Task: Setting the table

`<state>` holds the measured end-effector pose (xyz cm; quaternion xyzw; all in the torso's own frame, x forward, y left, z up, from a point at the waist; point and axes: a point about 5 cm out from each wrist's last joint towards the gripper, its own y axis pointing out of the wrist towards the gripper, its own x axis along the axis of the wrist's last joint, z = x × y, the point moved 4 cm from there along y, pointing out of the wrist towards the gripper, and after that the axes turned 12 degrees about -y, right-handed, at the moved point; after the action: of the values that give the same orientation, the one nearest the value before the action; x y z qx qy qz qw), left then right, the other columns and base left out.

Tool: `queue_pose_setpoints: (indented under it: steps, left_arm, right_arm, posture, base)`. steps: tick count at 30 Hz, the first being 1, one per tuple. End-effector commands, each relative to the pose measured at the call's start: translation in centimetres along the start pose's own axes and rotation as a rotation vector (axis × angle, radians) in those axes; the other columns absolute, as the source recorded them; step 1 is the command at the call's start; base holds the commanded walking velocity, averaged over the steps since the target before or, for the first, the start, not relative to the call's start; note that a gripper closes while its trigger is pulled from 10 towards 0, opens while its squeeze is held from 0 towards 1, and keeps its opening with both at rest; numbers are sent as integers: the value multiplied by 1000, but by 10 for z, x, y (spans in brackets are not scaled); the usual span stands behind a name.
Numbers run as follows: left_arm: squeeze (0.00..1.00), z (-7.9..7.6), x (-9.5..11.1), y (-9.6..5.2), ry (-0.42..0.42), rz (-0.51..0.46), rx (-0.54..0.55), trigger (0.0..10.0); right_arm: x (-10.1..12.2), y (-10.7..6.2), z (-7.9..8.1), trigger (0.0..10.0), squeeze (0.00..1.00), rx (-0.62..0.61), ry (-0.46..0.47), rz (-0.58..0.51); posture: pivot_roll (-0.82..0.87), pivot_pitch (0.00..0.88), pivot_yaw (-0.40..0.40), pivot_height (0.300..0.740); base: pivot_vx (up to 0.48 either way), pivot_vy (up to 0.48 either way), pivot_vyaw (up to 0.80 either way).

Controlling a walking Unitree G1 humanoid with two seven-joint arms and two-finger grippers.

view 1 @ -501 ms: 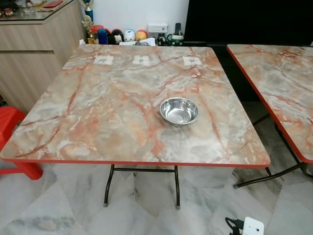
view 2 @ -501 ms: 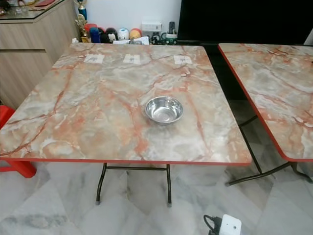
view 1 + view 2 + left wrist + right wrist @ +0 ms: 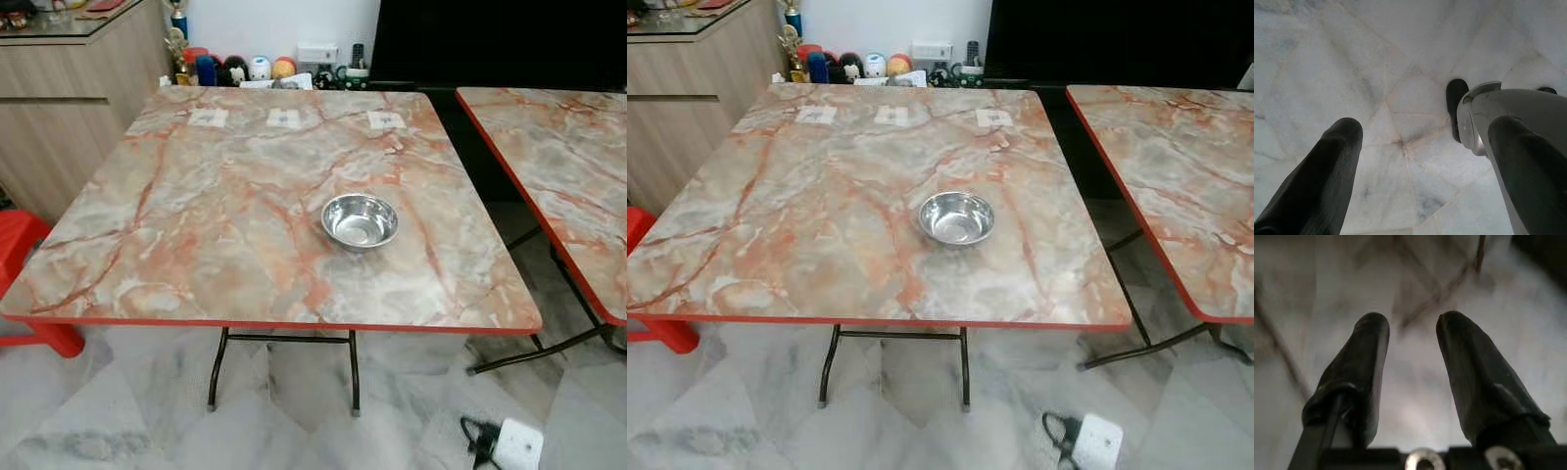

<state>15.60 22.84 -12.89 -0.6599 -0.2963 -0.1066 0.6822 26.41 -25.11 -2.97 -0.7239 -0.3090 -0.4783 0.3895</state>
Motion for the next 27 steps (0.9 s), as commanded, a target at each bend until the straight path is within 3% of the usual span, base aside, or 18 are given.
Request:
queue_pose_setpoints:
  steps: [1, 10, 15, 21, 24, 25, 26, 27]
  left_arm:
    - [0, 3, -10, -2, -2, 28, 7, 10000]
    - [0, 3, -10, -2, -2, 27, 6, 10000]
    - [0, 4, -18, -4, -1, 41, 7, 10000]
    - [0, 3, -18, -4, 1, 40, 5, 10000]
    - [0, 2, -18, -4, -1, 40, 5, 10000]
    - [0, 3, -18, -4, 0, 40, 6, 10000]
    - [0, 3, -18, -4, 0, 40, 6, 10000]
    - [0, 3, -18, -4, -1, 40, 8, 10000]
  right_arm:
    - [23, 9, -6, 10000, 0, -30, 1, -97]
    - [23, 8, -6, 10000, 0, -33, 0, -102]
    - [88, 9, -27, 10000, 0, -148, 85, -337]
    - [151, 14, -9, 10000, 0, -70, 87, -537]
    - [170, 17, 5, 10000, 0, 2, 98, -566]
    - [178, 22, 23, 10000, 0, 115, 117, -549]
    - [178, 22, 23, 10000, 0, 115, 117, -549]
    - [184, 24, 37, 10000, 0, 209, 131, -540]
  posture:
    - [9, 84, -22, 740]
    - [9, 84, -22, 740]
    - [0, 83, -19, 740]
    - [2, 82, -15, 740]
    - [4, 83, -13, 740]
    - [5, 85, -9, 740]
    - [5, 85, -9, 740]
    - [4, 86, -7, 740]
  base:
    - [0, 0, 0]
    - [0, 0, 0]
    - [0, 0, 0]
    - [0, 0, 0]
    - [0, 0, 0]
    - [0, 0, 0]
    - [0, 0, 0]
    - [0, 0, 0]
